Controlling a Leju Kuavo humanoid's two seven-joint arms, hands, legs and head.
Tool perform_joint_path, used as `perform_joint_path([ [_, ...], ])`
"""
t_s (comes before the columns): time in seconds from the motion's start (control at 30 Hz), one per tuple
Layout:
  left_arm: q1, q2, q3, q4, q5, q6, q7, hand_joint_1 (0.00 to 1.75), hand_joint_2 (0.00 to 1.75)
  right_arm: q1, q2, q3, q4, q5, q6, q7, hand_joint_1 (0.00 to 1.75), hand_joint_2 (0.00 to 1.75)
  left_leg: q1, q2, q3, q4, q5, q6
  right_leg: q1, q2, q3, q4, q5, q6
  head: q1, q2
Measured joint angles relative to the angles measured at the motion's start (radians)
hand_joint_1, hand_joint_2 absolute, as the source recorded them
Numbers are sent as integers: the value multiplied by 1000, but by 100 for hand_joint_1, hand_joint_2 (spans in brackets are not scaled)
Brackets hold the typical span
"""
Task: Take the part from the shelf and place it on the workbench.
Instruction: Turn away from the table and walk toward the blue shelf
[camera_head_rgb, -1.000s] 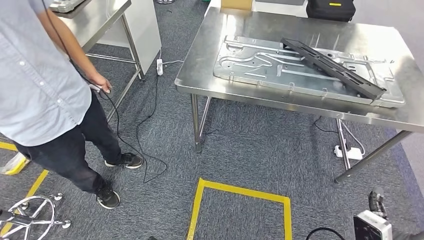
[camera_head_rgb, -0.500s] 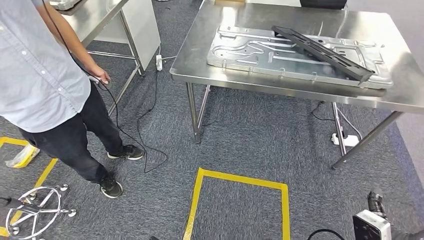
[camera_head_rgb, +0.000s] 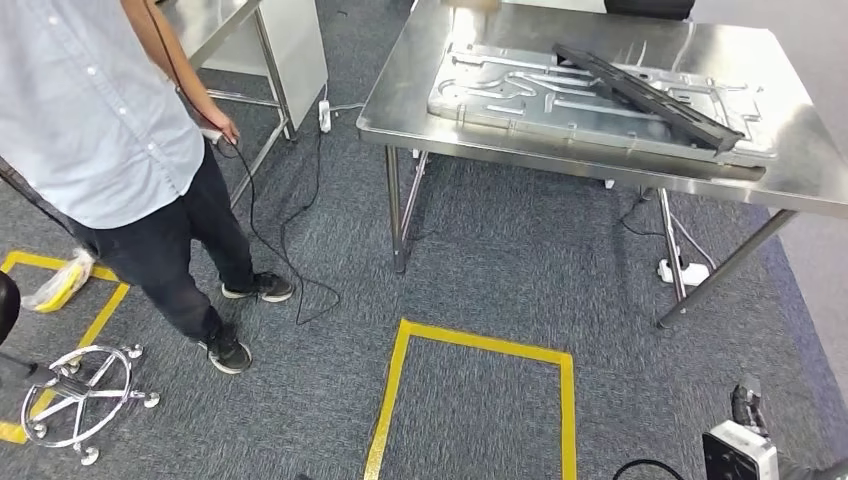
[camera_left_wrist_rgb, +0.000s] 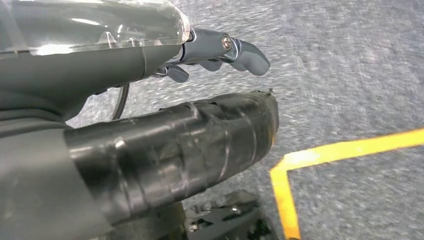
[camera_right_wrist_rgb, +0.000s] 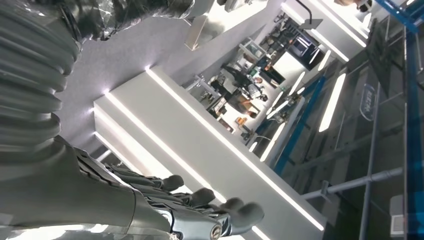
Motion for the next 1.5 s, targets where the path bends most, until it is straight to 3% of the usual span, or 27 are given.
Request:
perform_joint_path([
  [0.07, 0, 0, 0, 0, 0, 0, 0, 0, 0, 1, 0, 0, 1, 0, 0, 2, 0, 175, -2, 3, -23, 1, 18, 10, -3, 2, -29, 112, -97, 5, 1, 0],
  [0.1, 0, 0, 1, 0, 0, 0, 0, 0, 0, 2, 0, 0, 3, 0, 0, 3, 0, 175, -3, 4, -34, 3, 27, 11, -4, 3, -37, 166, -126, 7, 1, 0],
  [0.13, 0, 0, 1, 0, 0, 0, 0, 0, 0, 2, 0, 0, 5, 0, 0, 3, 0, 175, -5, 4, -46, 5, 35, 11, -4, 3, -36, 201, -130, 8, 1, 0],
  [0.17, 0, 0, 1, 0, 1, 0, 0, 0, 0, 3, 0, 0, 6, 0, 0, 4, 0, 175, -5, 5, -59, 10, 43, 10, -4, 3, -20, 204, -112, 9, 1, 0],
  [0.23, 0, 0, 2, 0, 1, 0, 0, 0, 0, 3, 0, 0, 8, 0, 0, 4, 0, 175, -6, 5, -85, 23, 55, 6, -6, 3, 56, 120, -56, 6, 1, 0],
  [0.3, 0, 0, 2, 0, 1, 0, 0, 0, 0, 2, 0, 1, 8, 0, 0, 4, 0, 175, -9, 3, -103, 36, 63, -2, -3, 4, 145, -12, -46, 0, 1, 0],
  [0.37, -1, 0, 4, 0, 1, 0, 0, 0, 0, 1, 0, 1, 8, 1, 0, 5, 0, 175, -10, 2, -114, 44, 73, -14, 4, 5, 176, -77, -62, -9, 0, 0],
  [0.43, -1, 0, 5, 0, 1, 0, 0, 0, 0, 2, 0, 2, 8, 1, 0, 5, 0, 175, -9, 1, -122, 48, 79, -26, 3, 3, 166, -86, -55, -22, 0, 0],
  [0.47, 0, 0, 6, 0, 2, 0, 0, 0, 0, 2, 0, 3, 8, 1, 0, 5, 0, 175, -8, 0, -129, 60, 67, -32, 1, 2, 158, -88, -47, -31, 0, 0],
  [0.53, 2, 0, 7, 0, 2, -1, 0, 0, 0, 3, 0, 6, 8, -1, 0, 6, 0, 175, -4, -4, -157, 133, -8, -40, -1, -1, 138, -91, -28, -46, -1, 0],
  [0.6, 2, 0, 7, 0, 2, -1, -1, 0, 0, 4, 0, 7, 8, -3, 0, 7, 0, 175, -1, -5, -188, 251, -93, -45, 2, -2, 112, -90, -9, -51, -3, 0],
  [0.63, 2, 0, 7, 0, 2, -1, -1, 0, 0, 5, 0, 8, 8, -3, 0, 8, 0, 175, -1, -5, -192, 294, -107, -46, 3, -2, 99, -88, 0, -51, -3, 0],
  [0.7, 2, 1, 7, 0, 3, -1, -1, 0, 0, 5, 0, 8, 8, -4, 0, 9, 0, 175, 0, -5, -155, 288, -75, -44, 4, -3, 73, -83, 17, -49, -3, 0],
  [0.77, 1, 1, 8, 0, 3, -1, -1, 0, 0, 5, 0, 8, 8, -6, 0, 10, 0, 175, -1, -5, -58, 160, -28, -36, 5, -2, 52, -73, 31, -44, -3, 0],
  [0.83, -1, 1, 8, 0, 3, -1, -1, 0, 0, 6, 0, 8, 8, -7, 0, 10, 0, 175, -5, -6, 21, 33, -25, -28, 7, -2, 39, -66, 45, -35, -3, 0],
  [0.87, -1, 1, 8, 0, 3, -1, -1, 0, 0, 6, 0, 8, 8, -8, 0, 10, 0, 175, -7, -7, 34, 5, -32, -25, 7, -3, 35, -65, 52, -29, -2, 0],
  [0.97, 1, 1, 8, 0, 3, -1, -1, 0, 0, 7, 0, 9, 8, -11, 0, 10, 0, 175, -5, -4, 22, -8, -15, -5, 5, -2, 28, -62, 58, -12, -2, 0],
  [1.0, 2, 1, 8, 0, 3, -1, -1, 0, 0, 8, 0, 9, 8, -13, 0, 10, 0, 175, -3, -2, 15, -11, -5, 3, 4, 0, 19, -40, 32, -8, -2, 0],
  [1.07, 1, 1, 8, 0, 2, -1, 0, 0, 0, 10, 0, 9, 8, -14, 0, 11, 0, 175, -4, 2, -8, -12, 15, 15, 0, 3, -14, 62, -62, -1, -1, 0],
  [1.1, 1, 1, 8, 0, 2, -1, -1, 0, 0, 10, 0, 9, 8, -14, 0, 11, 0, 131, -5, 3, -21, -10, 24, 18, -1, 4, -32, 131, -108, 2, -1, 0],
  [1.13, 1, 1, 8, 0, 2, -1, -1, 0, 0, 11, 0, 9, 8, -15, 0, 12, 0, 87, -6, 4, -34, -8, 33, 18, -2, 4, -43, 188, -132, 6, -1, 0],
  [1.2, 2, 1, 8, 0, 2, -1, -1, 0, 0, 12, 0, 9, 8, -18, 0, 13, 0, 0, -7, 5, -59, 1, 48, 16, -4, 4, -21, 212, -113, 9, -1, 0],
  [1.27, 1, 1, 8, 0, 2, -1, -1, 0, 0, 13, 0, 10, 8, -23, 0, 17, 0, 0, -7, 4, -82, 16, 56, 11, -8, 4, 71, 96, -62, 9, -1, 0],
  [1.33, 1, 1, 8, 0, 4, -1, -2, 0, 0, 13, -1, 15, 8, -30, 0, 24, 0, 0, -9, 3, -98, 31, 62, 4, -6, 4, 162, -38, -54, 3, -1, 0],
  [1.4, 1, 1, 8, 0, 7, -1, -2, 0, 0, 15, -4, 21, 9, -39, 0, 33, 0, 0, -10, 3, -105, 37, 69, -8, 0, 5, 184, -85, -65, -7, -2, 0],
  [1.47, 1, 1, 8, 0, 9, 0, -4, 0, 0, 17, -8, 25, 11, -48, 0, 41, 0, 0, -9, 2, -112, 39, 72, -21, -1, 5, 172, -91, -55, -24, -2, 0],
  [1.5, 1, 1, 8, 0, 9, 1, -5, 0, 0, 18, -11, 28, 12, -51, 0, 45, 0, 0, -8, 1, -120, 53, 58, -27, -2, 4, 165, -93, -48, -33, -2, 0],
])
